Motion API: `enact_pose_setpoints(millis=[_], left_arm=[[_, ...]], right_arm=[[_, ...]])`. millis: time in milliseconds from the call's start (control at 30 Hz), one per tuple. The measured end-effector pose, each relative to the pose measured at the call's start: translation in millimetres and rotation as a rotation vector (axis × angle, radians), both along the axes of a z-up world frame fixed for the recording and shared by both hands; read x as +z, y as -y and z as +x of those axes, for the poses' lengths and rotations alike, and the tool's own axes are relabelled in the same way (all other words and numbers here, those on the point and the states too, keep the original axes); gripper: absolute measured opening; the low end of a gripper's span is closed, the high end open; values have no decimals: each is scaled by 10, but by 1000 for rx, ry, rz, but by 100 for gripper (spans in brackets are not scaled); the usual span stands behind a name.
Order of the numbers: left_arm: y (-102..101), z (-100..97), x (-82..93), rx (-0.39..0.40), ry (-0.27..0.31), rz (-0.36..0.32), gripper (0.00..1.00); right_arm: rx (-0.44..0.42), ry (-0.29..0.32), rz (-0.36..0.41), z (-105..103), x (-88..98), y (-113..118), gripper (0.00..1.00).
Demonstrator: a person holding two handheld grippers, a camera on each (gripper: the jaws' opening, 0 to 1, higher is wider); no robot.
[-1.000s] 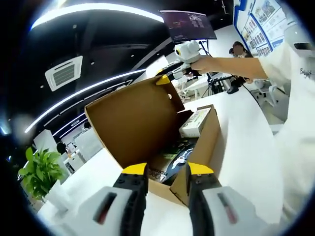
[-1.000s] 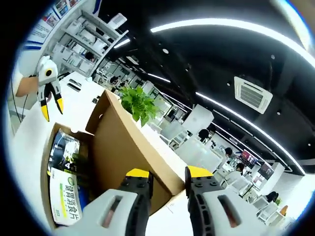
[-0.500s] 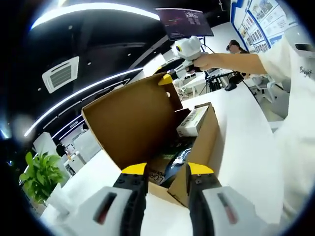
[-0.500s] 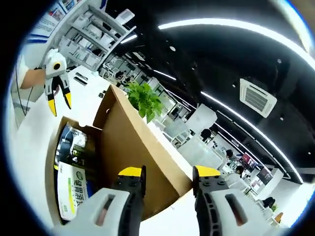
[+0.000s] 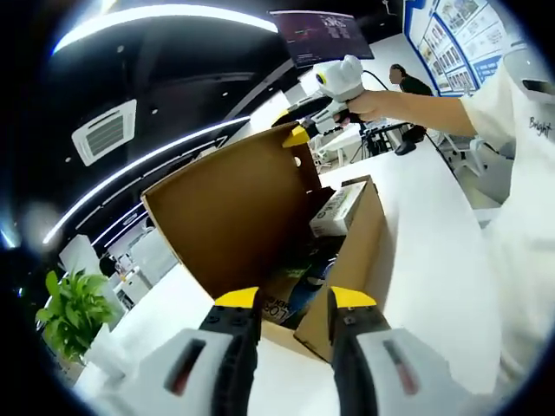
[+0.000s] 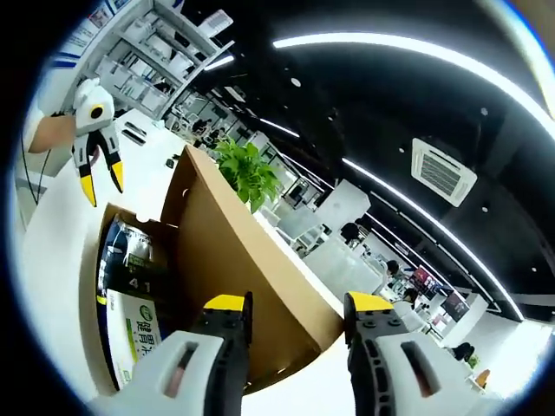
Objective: Operate the shoe box by opening the lid, removing the specified soft item, and placing it in the target area until the item is outside and the box remains undamaged.
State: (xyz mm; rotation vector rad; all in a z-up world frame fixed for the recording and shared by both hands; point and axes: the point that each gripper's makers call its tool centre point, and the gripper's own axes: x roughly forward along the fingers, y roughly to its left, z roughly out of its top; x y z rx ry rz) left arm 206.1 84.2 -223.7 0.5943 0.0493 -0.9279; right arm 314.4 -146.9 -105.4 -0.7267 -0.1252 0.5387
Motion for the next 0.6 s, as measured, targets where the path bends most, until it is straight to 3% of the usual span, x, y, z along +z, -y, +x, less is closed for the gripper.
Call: enact_pose_setpoints(millis=[133, 267, 333, 433, 600], left_arm=[[-19, -16, 53, 8, 7, -38, 31], [1, -20, 55, 8, 3, -60, 30], [20, -31, 43, 6, 2, -54, 30], [49, -79, 27, 0, 3, -44, 31], [51, -68, 45, 3, 11, -46, 31]], right_arm=[[16, 8, 43, -98, 3, -9, 36], [9, -6, 1, -165, -10, 8, 34], [11, -77, -35, -178, -45, 39, 34], [17, -165, -11, -228, -39, 79, 35], [47, -201, 45, -263, -15, 153, 33]])
